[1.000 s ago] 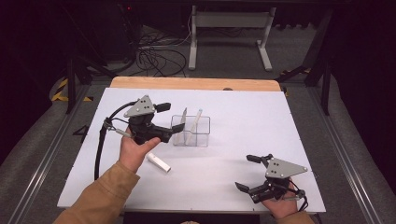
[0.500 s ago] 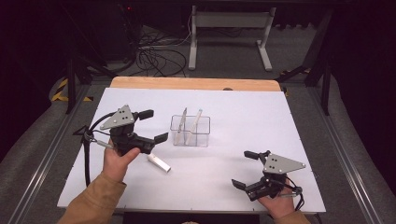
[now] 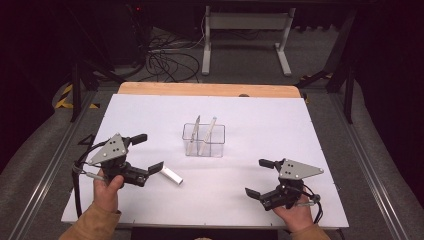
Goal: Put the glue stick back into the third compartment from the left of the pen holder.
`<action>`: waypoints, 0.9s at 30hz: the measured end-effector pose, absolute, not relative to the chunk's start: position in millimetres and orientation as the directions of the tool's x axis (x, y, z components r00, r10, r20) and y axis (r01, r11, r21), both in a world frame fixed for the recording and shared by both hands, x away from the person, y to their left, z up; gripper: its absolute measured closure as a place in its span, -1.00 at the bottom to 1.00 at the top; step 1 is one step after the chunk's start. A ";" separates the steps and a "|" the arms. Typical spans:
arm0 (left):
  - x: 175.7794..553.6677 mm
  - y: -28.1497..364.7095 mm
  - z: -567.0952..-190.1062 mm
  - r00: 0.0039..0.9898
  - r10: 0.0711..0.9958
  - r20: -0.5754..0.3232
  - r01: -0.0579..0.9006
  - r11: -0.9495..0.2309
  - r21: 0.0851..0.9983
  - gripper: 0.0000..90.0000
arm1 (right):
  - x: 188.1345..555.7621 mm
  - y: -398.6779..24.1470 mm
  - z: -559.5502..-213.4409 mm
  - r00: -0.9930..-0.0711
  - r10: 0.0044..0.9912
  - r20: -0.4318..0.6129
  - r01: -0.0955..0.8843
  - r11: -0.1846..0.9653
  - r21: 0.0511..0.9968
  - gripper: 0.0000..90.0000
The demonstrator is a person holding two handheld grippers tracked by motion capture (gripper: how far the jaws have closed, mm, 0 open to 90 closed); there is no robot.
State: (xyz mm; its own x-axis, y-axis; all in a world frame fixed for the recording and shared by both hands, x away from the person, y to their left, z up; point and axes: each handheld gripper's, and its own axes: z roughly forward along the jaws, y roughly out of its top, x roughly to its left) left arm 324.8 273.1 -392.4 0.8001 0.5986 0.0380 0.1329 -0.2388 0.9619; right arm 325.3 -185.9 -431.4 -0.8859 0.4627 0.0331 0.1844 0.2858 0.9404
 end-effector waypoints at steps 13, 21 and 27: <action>308.6 296.7 -419.8 0.775 0.631 0.032 0.179 -0.269 0.946 -0.98 | 329.7 -172.9 -431.2 -0.857 0.514 0.036 0.216 0.296 0.930 -1.00; 306.7 309.8 -432.0 0.753 0.658 0.003 0.218 -0.254 0.942 -0.98 | 331.3 -161.2 -430.2 -0.851 0.524 0.030 0.221 0.306 0.926 -0.99; 306.5 315.3 -437.2 0.754 0.657 -0.023 0.241 -0.244 0.940 -0.98 | 333.1 -156.9 -428.2 -0.858 0.513 0.034 0.210 0.290 0.934 -0.99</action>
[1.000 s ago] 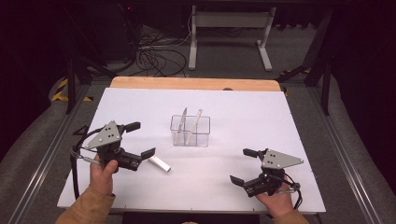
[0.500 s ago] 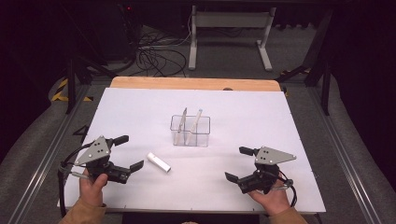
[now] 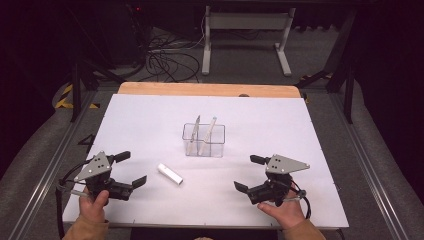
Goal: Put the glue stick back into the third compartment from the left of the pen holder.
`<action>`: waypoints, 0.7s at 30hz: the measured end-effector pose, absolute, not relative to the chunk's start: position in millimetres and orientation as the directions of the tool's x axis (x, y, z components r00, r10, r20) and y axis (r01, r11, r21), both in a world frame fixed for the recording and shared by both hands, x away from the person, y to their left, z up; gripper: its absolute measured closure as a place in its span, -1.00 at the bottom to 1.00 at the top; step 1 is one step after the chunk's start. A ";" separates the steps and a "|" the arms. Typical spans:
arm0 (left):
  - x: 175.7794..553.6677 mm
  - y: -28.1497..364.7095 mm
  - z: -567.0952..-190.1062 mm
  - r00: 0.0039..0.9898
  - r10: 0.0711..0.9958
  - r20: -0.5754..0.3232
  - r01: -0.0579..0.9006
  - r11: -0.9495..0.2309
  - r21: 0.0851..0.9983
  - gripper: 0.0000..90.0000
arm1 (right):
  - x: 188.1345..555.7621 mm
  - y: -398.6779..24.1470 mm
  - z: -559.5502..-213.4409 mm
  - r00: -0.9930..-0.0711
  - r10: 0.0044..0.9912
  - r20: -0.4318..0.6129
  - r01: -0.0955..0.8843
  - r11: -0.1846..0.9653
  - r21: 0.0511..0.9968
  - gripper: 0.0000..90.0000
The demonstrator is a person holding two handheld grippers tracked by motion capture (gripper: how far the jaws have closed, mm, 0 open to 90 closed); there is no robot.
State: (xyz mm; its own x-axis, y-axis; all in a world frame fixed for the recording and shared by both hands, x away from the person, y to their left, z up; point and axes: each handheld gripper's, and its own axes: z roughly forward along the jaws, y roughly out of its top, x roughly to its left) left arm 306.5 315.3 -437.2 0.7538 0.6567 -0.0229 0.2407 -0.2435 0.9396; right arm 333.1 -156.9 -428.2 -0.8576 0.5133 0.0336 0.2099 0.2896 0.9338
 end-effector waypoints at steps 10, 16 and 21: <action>304.5 317.7 -438.4 0.745 0.667 -0.008 0.235 -0.252 0.939 -0.98 | 334.2 -149.6 -424.1 -0.841 0.540 0.037 0.239 0.309 0.920 -0.87; 303.6 318.7 -439.3 0.743 0.670 -0.005 0.232 -0.250 0.940 -0.98 | 335.7 -141.3 -419.0 -0.850 0.526 0.025 0.233 0.333 0.914 -0.73; 303.5 319.2 -440.7 0.741 0.671 -0.011 0.235 -0.244 0.941 -0.97 | 339.4 -129.8 -415.6 -0.862 0.506 0.007 0.230 0.380 0.896 -0.64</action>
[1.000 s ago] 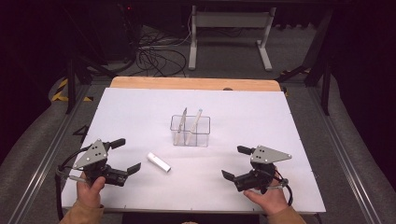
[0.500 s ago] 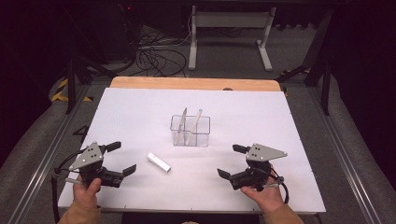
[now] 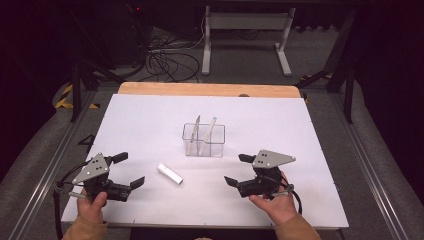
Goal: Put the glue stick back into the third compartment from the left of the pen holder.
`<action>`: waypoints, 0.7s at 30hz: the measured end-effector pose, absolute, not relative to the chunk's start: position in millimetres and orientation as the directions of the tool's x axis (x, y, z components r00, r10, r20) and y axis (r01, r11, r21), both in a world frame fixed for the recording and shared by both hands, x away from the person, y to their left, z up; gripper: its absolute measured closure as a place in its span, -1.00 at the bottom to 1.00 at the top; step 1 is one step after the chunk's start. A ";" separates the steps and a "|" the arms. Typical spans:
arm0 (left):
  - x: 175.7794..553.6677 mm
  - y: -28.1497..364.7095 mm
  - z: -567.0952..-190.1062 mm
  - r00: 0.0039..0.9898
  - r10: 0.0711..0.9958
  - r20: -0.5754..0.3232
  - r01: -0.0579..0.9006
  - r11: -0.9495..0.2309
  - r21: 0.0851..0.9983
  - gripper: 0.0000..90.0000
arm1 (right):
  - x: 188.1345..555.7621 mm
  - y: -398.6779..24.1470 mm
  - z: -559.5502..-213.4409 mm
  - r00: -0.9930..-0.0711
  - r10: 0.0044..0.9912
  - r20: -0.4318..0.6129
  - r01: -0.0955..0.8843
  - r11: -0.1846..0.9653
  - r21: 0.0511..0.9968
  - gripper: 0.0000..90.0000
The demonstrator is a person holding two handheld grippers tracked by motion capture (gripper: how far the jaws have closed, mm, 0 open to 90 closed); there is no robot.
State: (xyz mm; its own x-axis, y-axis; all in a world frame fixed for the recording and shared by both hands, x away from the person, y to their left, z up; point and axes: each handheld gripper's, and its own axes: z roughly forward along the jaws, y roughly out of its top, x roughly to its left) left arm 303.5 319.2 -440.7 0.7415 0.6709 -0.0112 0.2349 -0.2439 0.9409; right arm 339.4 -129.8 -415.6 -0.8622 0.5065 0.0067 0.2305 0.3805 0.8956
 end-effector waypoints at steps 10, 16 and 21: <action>304.2 320.6 -442.6 0.742 0.670 -0.025 0.242 -0.233 0.942 -0.97 | 345.3 -100.7 -410.3 -0.881 0.473 0.014 0.244 0.428 0.870 -0.56; 303.9 322.4 -443.2 0.745 0.667 -0.025 0.238 -0.230 0.944 -0.97 | 349.0 -84.7 -409.9 -0.890 0.455 0.017 0.243 0.444 0.863 -0.54; 302.8 326.4 -443.6 0.737 0.676 -0.023 0.243 -0.233 0.942 -0.98 | 351.1 -73.3 -410.0 -0.898 0.441 0.014 0.239 0.460 0.855 -0.53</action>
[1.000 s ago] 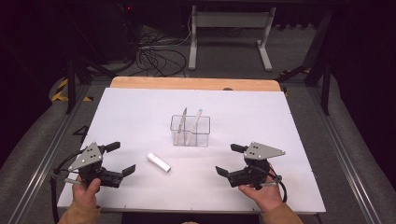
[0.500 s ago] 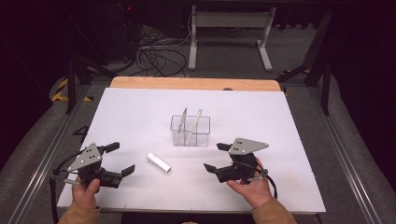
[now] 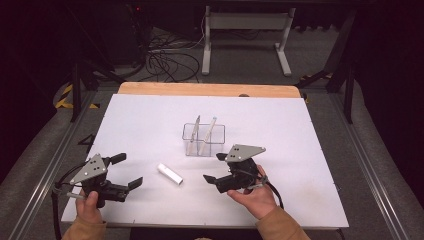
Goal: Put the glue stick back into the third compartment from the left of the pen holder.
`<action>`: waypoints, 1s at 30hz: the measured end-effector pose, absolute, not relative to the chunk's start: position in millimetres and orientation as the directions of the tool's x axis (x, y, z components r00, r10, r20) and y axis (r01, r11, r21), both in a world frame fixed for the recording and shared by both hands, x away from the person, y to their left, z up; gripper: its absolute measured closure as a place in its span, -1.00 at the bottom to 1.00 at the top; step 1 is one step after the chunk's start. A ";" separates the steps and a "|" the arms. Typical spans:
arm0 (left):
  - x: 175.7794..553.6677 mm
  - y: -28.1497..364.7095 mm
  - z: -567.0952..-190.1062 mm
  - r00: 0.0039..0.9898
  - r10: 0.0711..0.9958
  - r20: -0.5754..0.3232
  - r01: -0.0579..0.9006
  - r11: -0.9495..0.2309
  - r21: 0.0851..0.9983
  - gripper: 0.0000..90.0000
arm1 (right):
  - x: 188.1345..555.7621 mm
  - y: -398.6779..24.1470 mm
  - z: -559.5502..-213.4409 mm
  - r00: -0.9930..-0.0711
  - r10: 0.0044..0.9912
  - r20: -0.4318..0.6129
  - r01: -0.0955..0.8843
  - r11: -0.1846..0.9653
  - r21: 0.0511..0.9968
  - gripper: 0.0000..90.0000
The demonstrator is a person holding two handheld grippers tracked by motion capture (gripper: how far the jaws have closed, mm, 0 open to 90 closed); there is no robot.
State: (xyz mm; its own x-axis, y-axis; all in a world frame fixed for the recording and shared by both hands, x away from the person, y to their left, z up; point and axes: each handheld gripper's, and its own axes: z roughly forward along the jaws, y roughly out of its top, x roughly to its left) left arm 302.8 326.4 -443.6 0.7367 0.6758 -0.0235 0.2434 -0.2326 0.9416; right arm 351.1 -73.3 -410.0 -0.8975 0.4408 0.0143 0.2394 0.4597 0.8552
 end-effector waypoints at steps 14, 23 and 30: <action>302.0 329.2 -444.6 0.754 0.656 -0.022 0.230 -0.233 0.945 -0.98 | 355.4 -58.1 -410.8 -0.904 0.427 0.014 0.240 0.481 0.843 -0.52; 300.3 326.6 -445.7 0.751 0.660 -0.008 0.233 -0.253 0.939 -0.98 | 359.9 -42.5 -410.5 -0.897 0.439 0.050 0.290 0.500 0.816 -0.50; 301.1 326.3 -446.6 0.747 0.665 -0.002 0.235 -0.260 0.937 -0.98 | 365.2 -26.0 -412.5 -0.896 0.432 0.097 0.336 0.520 0.785 -0.44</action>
State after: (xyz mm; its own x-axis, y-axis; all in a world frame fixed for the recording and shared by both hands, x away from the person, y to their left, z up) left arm 301.1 326.3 -446.6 0.7466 0.6653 -0.0024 0.2347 -0.2599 0.9367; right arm 365.2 -26.0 -412.5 -0.8965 0.4324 0.0969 0.3359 0.5204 0.7851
